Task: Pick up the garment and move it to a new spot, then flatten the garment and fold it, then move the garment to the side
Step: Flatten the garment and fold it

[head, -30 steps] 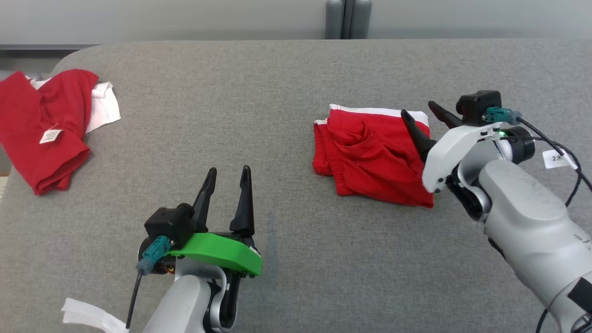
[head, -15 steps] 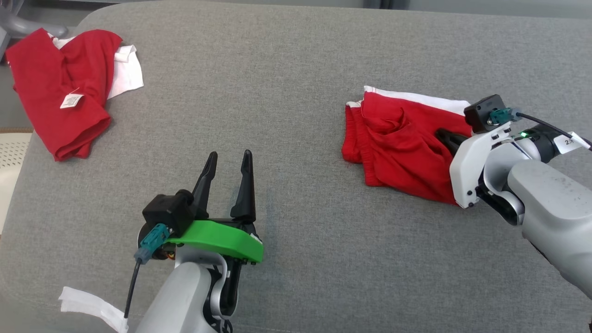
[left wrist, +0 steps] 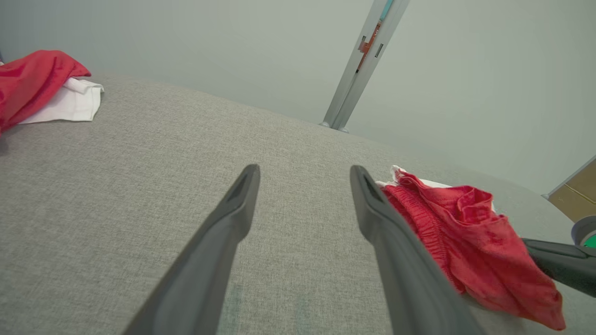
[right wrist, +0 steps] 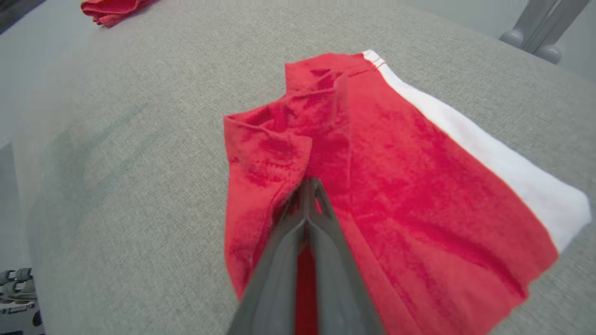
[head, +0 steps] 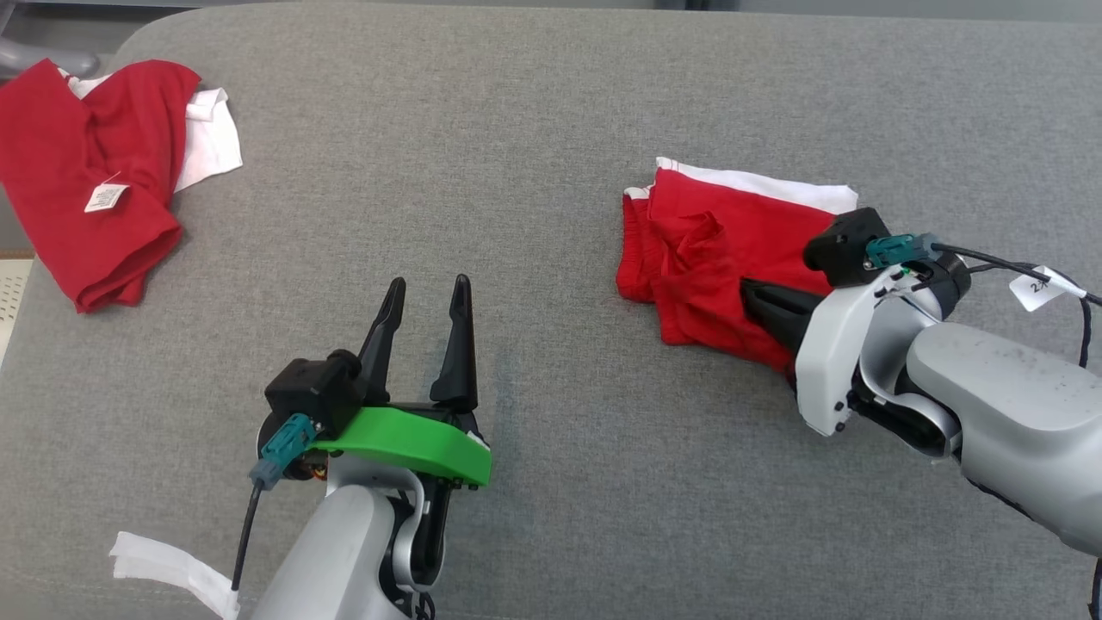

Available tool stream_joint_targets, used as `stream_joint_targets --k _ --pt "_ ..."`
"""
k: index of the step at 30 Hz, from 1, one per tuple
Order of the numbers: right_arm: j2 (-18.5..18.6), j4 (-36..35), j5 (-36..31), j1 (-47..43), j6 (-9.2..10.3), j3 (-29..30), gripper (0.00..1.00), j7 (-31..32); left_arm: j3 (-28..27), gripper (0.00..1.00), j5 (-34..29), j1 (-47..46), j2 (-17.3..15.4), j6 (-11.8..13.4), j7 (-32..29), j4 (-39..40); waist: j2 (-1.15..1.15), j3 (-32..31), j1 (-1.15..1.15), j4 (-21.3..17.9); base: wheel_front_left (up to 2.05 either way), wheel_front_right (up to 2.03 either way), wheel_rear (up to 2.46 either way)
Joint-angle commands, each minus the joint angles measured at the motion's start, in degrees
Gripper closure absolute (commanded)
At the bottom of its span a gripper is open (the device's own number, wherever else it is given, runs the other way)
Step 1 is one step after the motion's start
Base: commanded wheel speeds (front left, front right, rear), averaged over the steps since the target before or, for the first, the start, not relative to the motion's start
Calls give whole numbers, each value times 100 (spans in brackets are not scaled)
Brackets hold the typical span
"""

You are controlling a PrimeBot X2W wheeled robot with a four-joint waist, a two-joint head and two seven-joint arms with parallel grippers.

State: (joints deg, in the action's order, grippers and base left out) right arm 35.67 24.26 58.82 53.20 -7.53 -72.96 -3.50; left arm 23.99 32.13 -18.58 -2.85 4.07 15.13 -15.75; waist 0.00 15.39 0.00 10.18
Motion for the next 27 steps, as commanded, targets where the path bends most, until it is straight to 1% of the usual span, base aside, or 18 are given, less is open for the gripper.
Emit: stream_joint_targets --k 1,6,11,14,18,21,24,27 --pt "24 -109 -19 37 8 -24 100 -46 -9 0 -14 -103 -9 32 2 12 0 -5 0 -28 0 0 0" --pt "-176 -318 -250 -243 7 -52 100 91 -7 0 -19 -108 -9 27 2 -2 0 4 0 -47 0 0 0" --pt "-472 -223 -495 -492 7 -42 100 123 -32 0 -33 -117 -9 26 2 -24 0 3 0 -27 0 0 0" --pt "-582 -221 -553 -549 7 -38 100 -12 -64 0 -49 -99 -10 11 2 -41 0 -21 0 -28 0 0 0" --pt "-523 -225 -483 -356 7 -39 100 -531 -103 0 -75 -2 -10 19 2 -57 0 -102 0 -66 0 0 0" --pt "-381 -165 -322 -159 7 -41 100 -911 -116 0 -87 64 -9 12 2 -68 0 -166 0 -87 0 0 0" --pt "-191 -22 -158 18 7 21 100 -1070 -90 0 -67 90 -9 -7 2 -56 0 -199 0 -60 0 0 0" --pt "-25 271 20 129 7 117 100 -1135 -30 0 -34 83 -9 -20 2 -34 0 -179 0 40 0 0 0"
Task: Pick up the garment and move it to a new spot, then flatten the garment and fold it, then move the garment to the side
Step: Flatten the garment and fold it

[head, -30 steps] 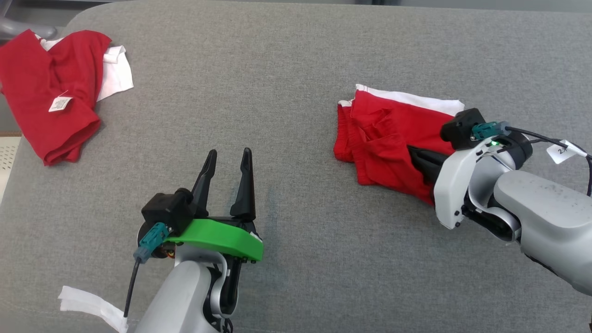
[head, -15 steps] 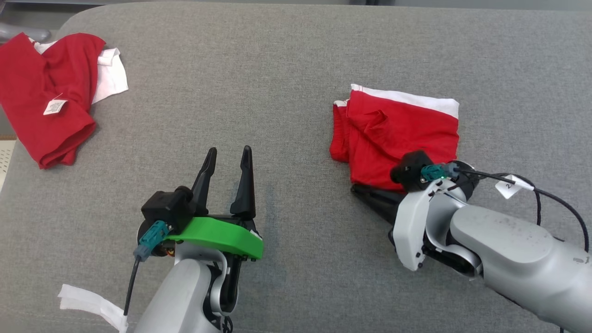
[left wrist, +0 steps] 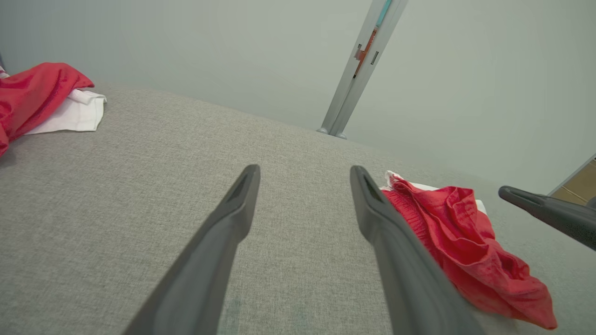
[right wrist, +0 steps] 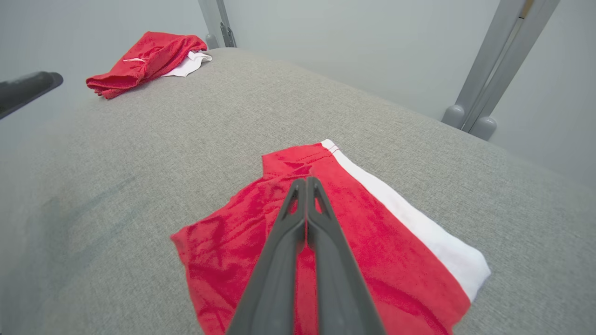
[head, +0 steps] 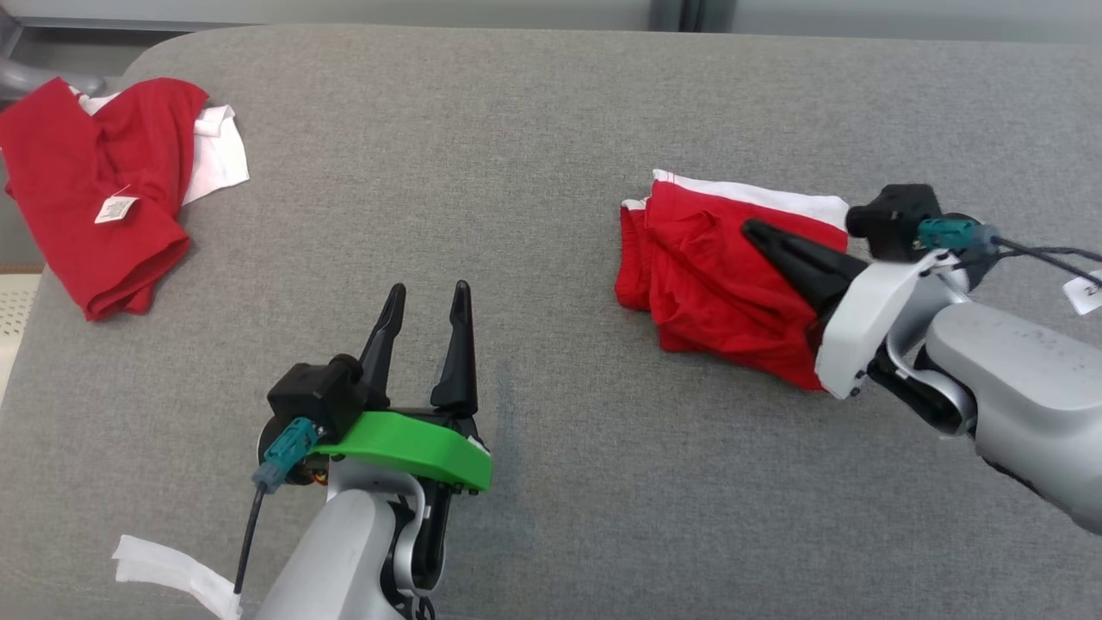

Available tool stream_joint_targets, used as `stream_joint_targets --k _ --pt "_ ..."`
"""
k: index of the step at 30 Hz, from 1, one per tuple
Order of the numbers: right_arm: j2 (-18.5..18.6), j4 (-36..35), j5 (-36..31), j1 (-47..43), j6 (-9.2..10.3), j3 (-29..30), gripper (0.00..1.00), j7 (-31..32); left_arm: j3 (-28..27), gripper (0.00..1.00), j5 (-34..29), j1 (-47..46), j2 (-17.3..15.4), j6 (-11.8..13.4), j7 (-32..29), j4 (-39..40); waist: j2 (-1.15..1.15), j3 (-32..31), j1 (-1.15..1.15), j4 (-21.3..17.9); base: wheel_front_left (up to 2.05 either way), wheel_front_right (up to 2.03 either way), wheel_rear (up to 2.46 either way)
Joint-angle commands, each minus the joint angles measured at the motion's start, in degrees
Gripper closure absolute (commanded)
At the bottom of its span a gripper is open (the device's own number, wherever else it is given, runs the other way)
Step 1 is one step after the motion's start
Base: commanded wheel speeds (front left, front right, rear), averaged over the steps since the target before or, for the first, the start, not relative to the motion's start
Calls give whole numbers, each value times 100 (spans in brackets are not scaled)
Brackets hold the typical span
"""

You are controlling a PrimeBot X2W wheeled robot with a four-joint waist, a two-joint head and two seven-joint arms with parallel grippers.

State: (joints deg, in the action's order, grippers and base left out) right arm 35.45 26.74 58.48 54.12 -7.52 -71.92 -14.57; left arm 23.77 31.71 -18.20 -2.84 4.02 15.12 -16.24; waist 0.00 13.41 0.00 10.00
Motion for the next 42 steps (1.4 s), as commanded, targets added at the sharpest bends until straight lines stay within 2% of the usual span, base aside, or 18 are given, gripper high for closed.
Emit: stream_joint_targets --k 1,8,12,24,36,42 --pt "31 125 108 54 6 39 100 -30 5 0 18 35 -10 -10 3 23 0 37 0 97 0 0 0" --pt "15 876 40 243 6 -99 100 119 98 0 51 -96 -11 12 3 57 0 264 0 421 0 0 0" --pt "-76 978 -78 270 6 -140 100 332 101 0 64 -130 -10 39 3 77 0 353 0 530 0 0 0" --pt "218 -381 -392 -110 6 -147 100 970 56 0 102 -142 -11 47 4 96 0 360 0 404 0 0 0" --pt "-288 -595 -916 -433 6 -145 100 1172 -16 0 73 -227 -11 57 3 61 0 417 0 267 0 0 0" --pt "-422 -544 -976 -283 6 -144 100 551 -98 0 21 -203 -11 44 4 20 0 289 0 94 0 0 0"
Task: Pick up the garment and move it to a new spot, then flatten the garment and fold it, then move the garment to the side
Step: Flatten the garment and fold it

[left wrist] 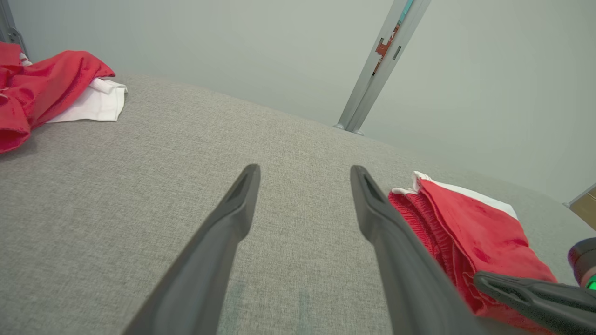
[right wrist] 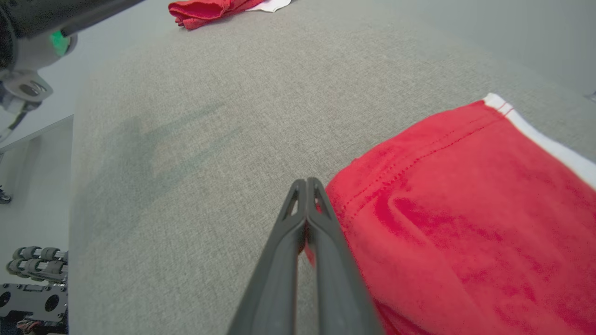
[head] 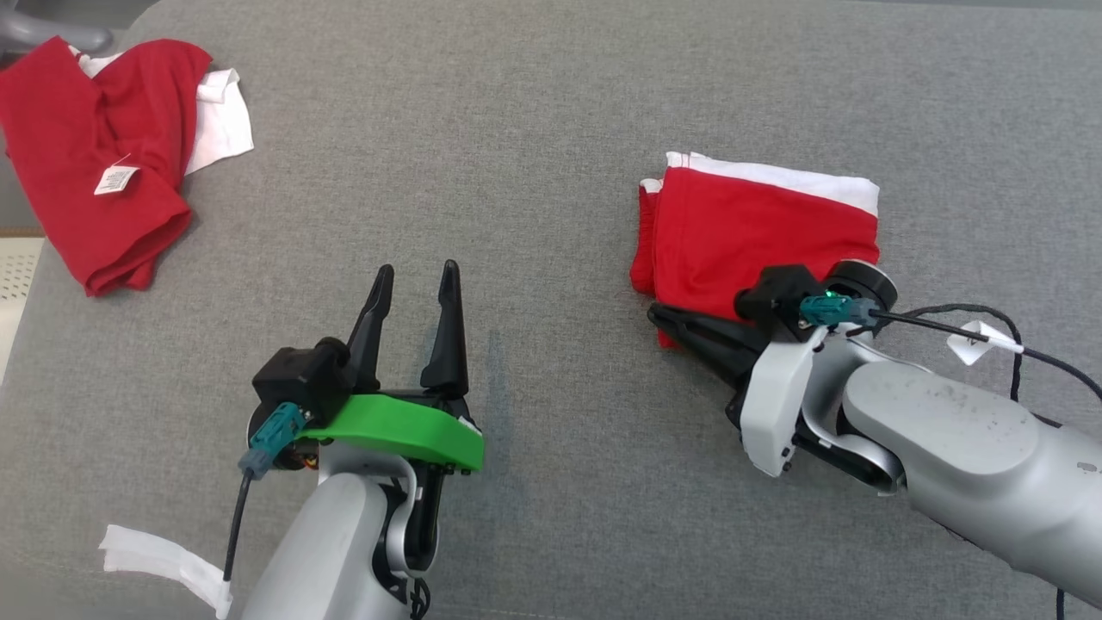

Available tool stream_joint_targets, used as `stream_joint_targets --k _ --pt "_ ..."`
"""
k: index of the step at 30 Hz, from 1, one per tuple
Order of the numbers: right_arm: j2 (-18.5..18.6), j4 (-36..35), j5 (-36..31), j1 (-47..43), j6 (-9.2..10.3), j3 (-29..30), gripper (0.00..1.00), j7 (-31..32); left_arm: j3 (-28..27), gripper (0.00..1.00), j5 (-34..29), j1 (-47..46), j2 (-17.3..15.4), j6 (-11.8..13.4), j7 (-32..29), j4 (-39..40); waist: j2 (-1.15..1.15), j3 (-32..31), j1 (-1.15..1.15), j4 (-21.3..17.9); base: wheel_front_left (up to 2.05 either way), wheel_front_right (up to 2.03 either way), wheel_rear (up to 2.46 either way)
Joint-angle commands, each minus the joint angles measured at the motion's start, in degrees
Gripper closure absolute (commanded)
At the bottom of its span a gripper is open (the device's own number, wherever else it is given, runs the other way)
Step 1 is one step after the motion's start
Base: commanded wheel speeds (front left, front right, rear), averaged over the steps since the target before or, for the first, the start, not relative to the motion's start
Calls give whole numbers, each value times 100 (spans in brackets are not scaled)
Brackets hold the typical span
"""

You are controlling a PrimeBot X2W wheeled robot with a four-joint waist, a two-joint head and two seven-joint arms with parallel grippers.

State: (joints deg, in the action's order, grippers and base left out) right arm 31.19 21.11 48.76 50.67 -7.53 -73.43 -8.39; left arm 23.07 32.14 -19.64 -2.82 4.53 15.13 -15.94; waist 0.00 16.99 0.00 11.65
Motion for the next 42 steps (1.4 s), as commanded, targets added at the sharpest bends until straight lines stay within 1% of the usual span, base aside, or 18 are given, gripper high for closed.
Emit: stream_joint_targets --k 1,4,5,6,7,8,12,17,19,25,28,34,38,42 --pt "-12 53 50 107 7 6 100 -257 -54 0 -47 -48 -15 -11 2 -14 0 -115 0 -116 0 0 0" --pt "-11 183 245 250 7 4 100 -584 -139 0 -107 -20 -14 -37 3 -17 0 -251 0 -245 0 0 0" --pt "-12 238 309 277 7 30 85 -643 -173 0 -133 -16 -15 -49 2 -21 0 -309 0 -298 0 0 0" --pt "-18 289 371 281 7 119 59 -669 -194 0 -151 -20 -15 -51 2 -28 0 -369 0 -353 0 0 0" --pt "-39 299 394 271 7 235 52 -683 -221 0 -176 -26 -15 -49 2 -36 0 -417 0 -400 0 0 0" --pt "-59 292 370 234 7 481 0 -690 -245 0 -209 -44 -15 -47 2 -44 0 -465 0 -457 0 0 0" --pt "-136 385 10 -253 7 1517 0 -679 -362 0 -362 -122 -15 -33 2 -113 0 -641 0 -674 0 0 0" --pt "-435 476 -630 -1061 7 2952 0 -681 -472 0 -467 -43 -17 -28 2 -257 0 -828 0 -926 0 0 0" --pt "-566 479 -999 -1435 7 3514 0 -680 -504 0 -509 37 -17 -39 2 -320 0 -891 0 -1001 0 0 0" --pt "-1255 169 -1981 -2701 7 5399 0 -682 -722 0 -550 383 -19 -2 2 -345 0 -1061 0 -1107 0 0 0" --pt "-1632 -84 -2458 -3220 7 5969 0 -682 -791 0 -626 603 -20 0 3 -321 0 -1141 0 -1111 0 0 0" --pt "-2197 -561 -3206 -3976 7 6616 0 -682 -922 0 -814 1013 -19 15 2 -217 0 -1278 0 -1114 0 0 0" --pt "-2472 -813 -3479 -4272 8 6756 0 -683 -918 0 -990 1207 -19 18 2 -132 0 -1347 0 -1105 0 0 0" --pt "-2624 -926 -3598 -4441 7 6698 0 -683 -889 0 -1024 1332 -19 31 2 -43 0 -1404 0 -1091 0 0 0"
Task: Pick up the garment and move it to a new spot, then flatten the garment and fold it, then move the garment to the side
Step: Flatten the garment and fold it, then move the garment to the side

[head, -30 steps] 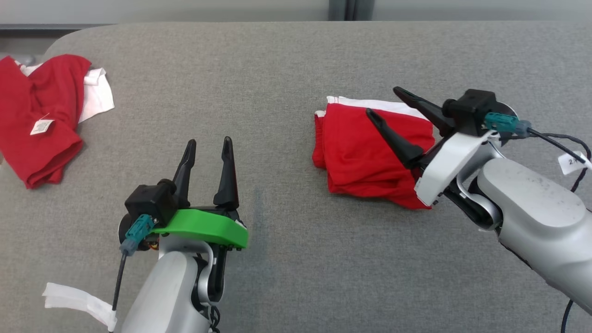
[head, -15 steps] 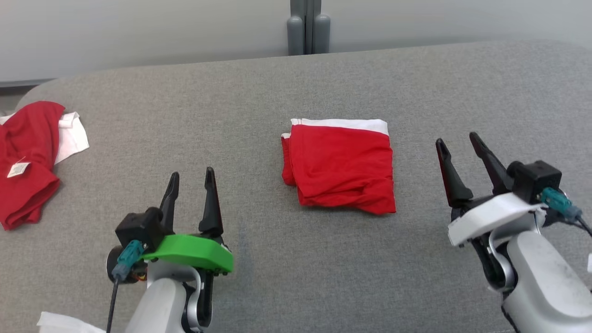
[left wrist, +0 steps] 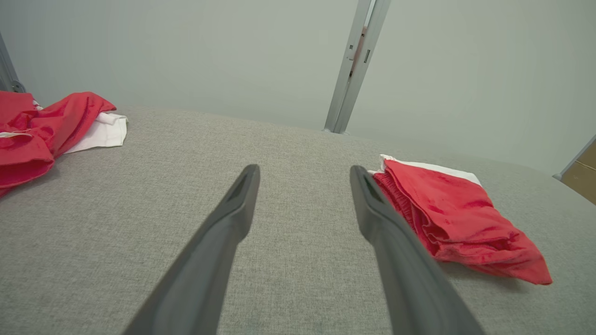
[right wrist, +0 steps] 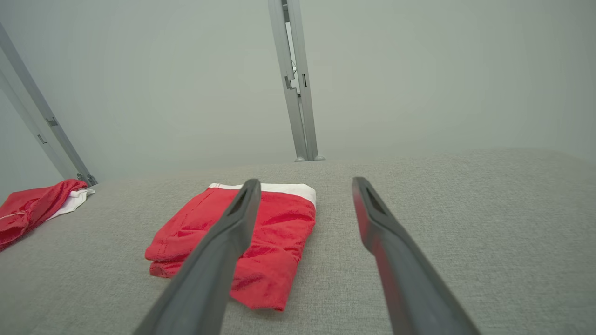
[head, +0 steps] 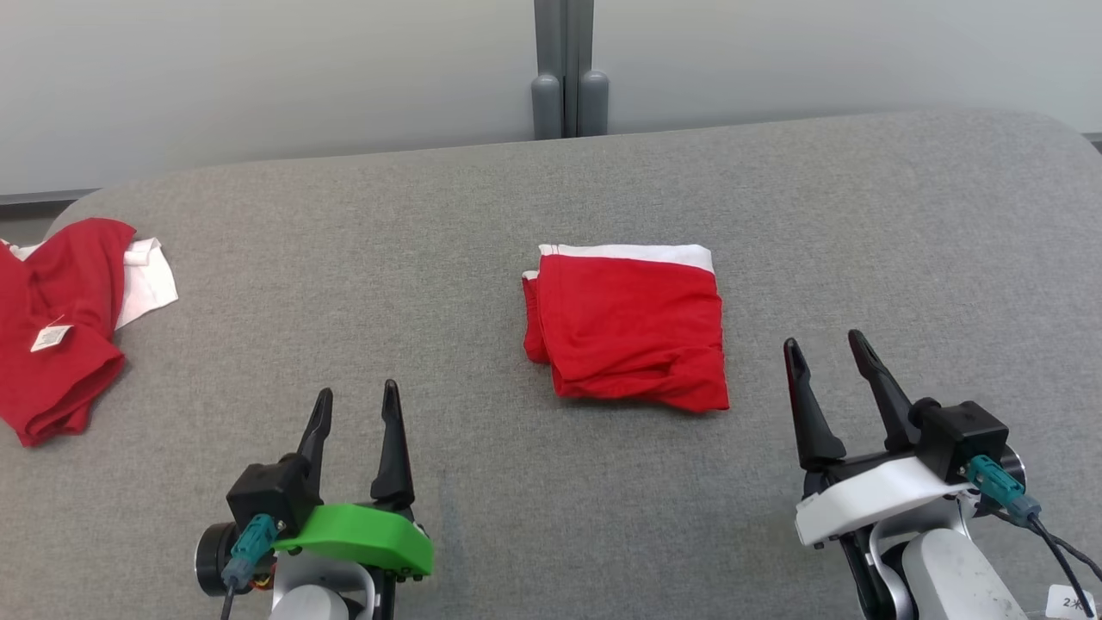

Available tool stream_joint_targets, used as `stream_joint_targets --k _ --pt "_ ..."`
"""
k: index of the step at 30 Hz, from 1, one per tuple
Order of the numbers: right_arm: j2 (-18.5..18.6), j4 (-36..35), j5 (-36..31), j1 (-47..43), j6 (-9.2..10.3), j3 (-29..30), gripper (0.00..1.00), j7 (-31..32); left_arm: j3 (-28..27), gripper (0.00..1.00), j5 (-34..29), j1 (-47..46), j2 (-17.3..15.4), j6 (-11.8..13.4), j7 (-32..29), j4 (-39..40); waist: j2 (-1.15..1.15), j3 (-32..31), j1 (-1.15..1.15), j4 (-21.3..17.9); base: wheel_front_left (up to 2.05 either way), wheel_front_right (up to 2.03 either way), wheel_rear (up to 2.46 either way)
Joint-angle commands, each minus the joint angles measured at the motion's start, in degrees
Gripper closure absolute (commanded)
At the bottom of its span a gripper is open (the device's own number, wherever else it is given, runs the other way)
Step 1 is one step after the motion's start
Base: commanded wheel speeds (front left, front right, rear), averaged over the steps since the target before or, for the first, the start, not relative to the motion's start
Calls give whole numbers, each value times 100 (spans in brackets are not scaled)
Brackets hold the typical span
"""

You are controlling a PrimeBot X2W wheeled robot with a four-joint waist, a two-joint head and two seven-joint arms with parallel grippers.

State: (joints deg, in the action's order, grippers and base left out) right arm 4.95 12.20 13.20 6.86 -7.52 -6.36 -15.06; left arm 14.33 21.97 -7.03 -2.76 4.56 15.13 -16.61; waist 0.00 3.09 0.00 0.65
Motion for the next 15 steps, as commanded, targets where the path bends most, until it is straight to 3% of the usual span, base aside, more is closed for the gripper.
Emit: stream_joint_targets --k 1,15 --pt "-18 -43 -61 -85 6 -15 0 -16 -8 0 -10 90 -24 29 2 38 0 -27 0 14 0 0 0" --pt "-123 32 -195 -135 6 -4 0 -16 4 0 84 132 -24 61 2 66 0 -81 0 55 0 0 0"
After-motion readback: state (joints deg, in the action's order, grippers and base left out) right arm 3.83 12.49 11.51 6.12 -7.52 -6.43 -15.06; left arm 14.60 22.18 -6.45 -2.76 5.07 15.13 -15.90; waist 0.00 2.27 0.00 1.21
